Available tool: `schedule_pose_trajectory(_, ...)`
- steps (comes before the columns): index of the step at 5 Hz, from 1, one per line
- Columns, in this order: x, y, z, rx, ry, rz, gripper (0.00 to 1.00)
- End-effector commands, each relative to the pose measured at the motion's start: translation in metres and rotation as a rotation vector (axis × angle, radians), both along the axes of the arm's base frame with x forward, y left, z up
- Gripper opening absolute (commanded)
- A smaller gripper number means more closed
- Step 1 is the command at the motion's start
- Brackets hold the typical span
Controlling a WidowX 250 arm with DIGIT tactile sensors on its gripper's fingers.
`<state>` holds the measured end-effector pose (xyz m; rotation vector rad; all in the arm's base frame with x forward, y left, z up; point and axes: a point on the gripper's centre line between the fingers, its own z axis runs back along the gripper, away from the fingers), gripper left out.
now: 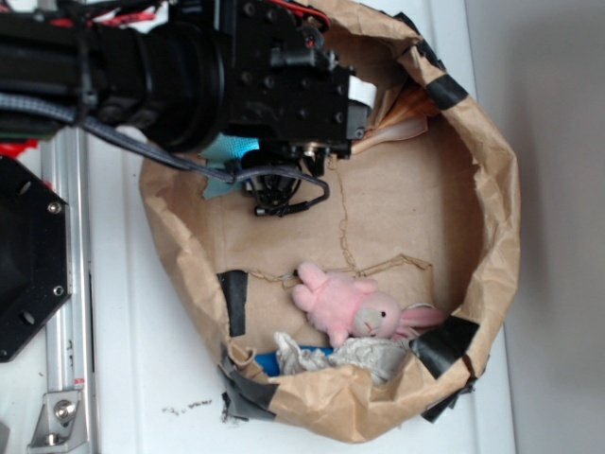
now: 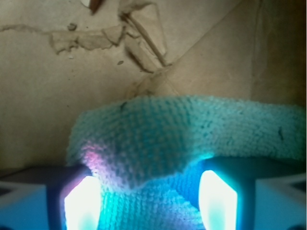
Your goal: Grab the blue cloth.
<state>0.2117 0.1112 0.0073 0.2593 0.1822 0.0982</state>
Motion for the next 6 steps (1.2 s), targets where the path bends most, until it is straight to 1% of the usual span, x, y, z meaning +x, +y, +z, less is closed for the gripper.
schedule_pose_trajectory(1,-0.022,0.015,0.0,-0.004,-0.035,0.086,0.0)
schedule_pose_trajectory(3,-0.021,0.015,0.005,-0.004,-0.06,0.081,0.0)
schedule_pose_trajectory(4,-0.018,0.013,0.012,-0.015,-0.08,0.072,0.0)
schedule_pose_trajectory(5,-0.011,0.006,0.032,-0.029,-0.135,0.06,0.0)
schedule_pose_trajectory(6,0.004,-0.007,0.07,-0.097,-0.248,0.035,0.0)
